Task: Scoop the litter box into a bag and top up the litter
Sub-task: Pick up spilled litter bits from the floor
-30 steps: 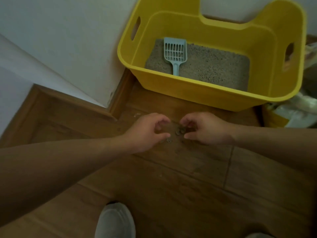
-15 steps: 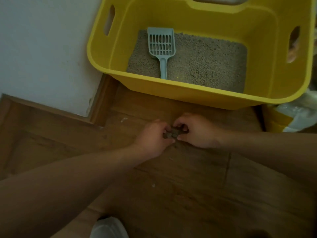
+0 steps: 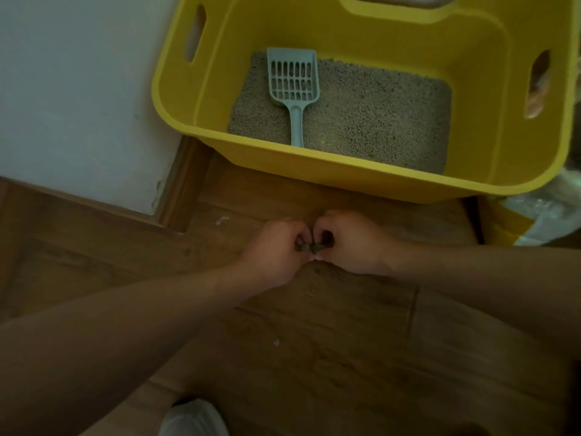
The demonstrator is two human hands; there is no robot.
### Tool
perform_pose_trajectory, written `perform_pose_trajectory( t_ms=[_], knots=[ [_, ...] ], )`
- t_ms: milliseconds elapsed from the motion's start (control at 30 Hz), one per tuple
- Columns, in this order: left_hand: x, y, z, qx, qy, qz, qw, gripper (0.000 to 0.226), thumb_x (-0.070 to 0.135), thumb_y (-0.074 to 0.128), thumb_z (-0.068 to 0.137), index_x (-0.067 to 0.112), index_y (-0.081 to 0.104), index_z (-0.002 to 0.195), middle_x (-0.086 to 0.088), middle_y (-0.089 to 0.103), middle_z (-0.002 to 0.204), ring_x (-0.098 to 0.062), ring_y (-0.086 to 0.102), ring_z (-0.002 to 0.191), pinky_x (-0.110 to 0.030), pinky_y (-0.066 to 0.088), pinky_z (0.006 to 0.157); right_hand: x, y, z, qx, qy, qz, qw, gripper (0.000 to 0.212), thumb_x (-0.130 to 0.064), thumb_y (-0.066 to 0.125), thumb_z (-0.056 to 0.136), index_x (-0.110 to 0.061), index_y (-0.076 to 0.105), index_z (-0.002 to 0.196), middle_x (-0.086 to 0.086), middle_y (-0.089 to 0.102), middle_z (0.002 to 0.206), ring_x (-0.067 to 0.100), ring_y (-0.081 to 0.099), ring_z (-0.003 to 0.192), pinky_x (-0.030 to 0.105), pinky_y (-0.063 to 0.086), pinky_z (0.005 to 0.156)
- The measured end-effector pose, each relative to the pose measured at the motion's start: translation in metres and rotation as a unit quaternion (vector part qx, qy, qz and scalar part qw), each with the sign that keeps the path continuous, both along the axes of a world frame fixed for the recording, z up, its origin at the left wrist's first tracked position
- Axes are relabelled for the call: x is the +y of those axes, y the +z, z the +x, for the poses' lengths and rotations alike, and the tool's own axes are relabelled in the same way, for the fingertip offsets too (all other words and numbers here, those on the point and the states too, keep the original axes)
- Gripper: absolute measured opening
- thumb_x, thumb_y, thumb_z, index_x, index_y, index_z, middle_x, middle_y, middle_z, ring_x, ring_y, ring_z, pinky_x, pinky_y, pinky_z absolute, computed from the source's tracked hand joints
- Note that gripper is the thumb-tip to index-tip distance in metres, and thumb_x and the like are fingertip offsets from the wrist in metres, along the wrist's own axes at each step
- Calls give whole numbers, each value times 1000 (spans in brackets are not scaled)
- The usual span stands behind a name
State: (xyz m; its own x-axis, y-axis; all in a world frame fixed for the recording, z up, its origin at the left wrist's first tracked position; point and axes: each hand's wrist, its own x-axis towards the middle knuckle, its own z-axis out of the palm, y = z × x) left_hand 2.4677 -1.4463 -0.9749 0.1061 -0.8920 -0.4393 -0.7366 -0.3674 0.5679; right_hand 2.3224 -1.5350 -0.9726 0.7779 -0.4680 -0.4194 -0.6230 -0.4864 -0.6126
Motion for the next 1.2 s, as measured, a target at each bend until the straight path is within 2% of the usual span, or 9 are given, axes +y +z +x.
perform_pose_trajectory(
  t_ms=[133,267,467,600,667,767,933,1100,1200],
  knots=[
    [-1,7,1,13,17,-6,1000,25,23,83,75,31,59,80,10,59,82,-11,56,73,-28,44,64,-1,9,-1,-14,-35,15,999,15,-18,78,75,-21,66,85,-7,60,83,16,60,83,31,48,72],
    [3,19,2,55,27,-17,998,27,14,80,77,29,59,81,13,56,75,-7,53,68,-31,50,66,0,19,0,-29,-64,43,997,20,-15,79,74,-26,65,81,-10,61,78,13,59,79,28,47,71],
    [13,44,11,33,22,-49,998,24,9,80,76,26,64,82,10,56,86,-7,55,73,-25,48,66,5,39,3,-38,-102,97,989,18,-9,80,73,-19,76,87,-10,66,77,5,58,71,22,48,70],
    [23,56,19,12,32,-60,998,24,13,81,75,28,63,79,13,55,79,-7,53,69,-19,41,58,16,50,8,-29,-113,112,987,20,-5,78,72,-23,73,80,-11,66,75,2,56,67,19,47,65],
    [28,60,25,17,49,-53,997,23,18,83,74,29,63,78,13,57,74,-6,53,65,-20,39,56,22,53,11,-25,-113,125,985,19,-6,79,72,-23,71,77,-8,66,75,4,57,67,21,48,66],
    [36,62,36,17,61,-38,997,18,21,82,77,27,65,77,12,59,70,-2,52,61,-21,39,55,29,55,17,-18,-106,124,986,10,-19,82,76,-20,72,77,-8,68,76,5,59,68,25,51,67],
    [49,53,48,18,36,-4,999,25,18,84,75,24,67,93,9,61,77,-8,56,69,-25,47,64,34,48,27,22,-24,50,998,15,-26,80,80,-21,70,90,-10,64,83,9,59,78,25,48,69],
    [49,43,45,-23,-20,44,999,42,24,83,76,21,65,114,9,58,82,-12,56,76,-24,42,64,36,33,33,58,44,1,997,26,-28,77,81,-18,66,102,-4,63,90,16,59,83,30,48,71],
    [50,33,43,-54,-45,58,996,47,29,81,78,20,64,121,1,65,99,-18,60,90,-25,43,72,38,23,33,77,52,-1,996,32,-32,76,82,-20,65,110,-2,65,98,16,60,88,29,48,72]
  ],
)
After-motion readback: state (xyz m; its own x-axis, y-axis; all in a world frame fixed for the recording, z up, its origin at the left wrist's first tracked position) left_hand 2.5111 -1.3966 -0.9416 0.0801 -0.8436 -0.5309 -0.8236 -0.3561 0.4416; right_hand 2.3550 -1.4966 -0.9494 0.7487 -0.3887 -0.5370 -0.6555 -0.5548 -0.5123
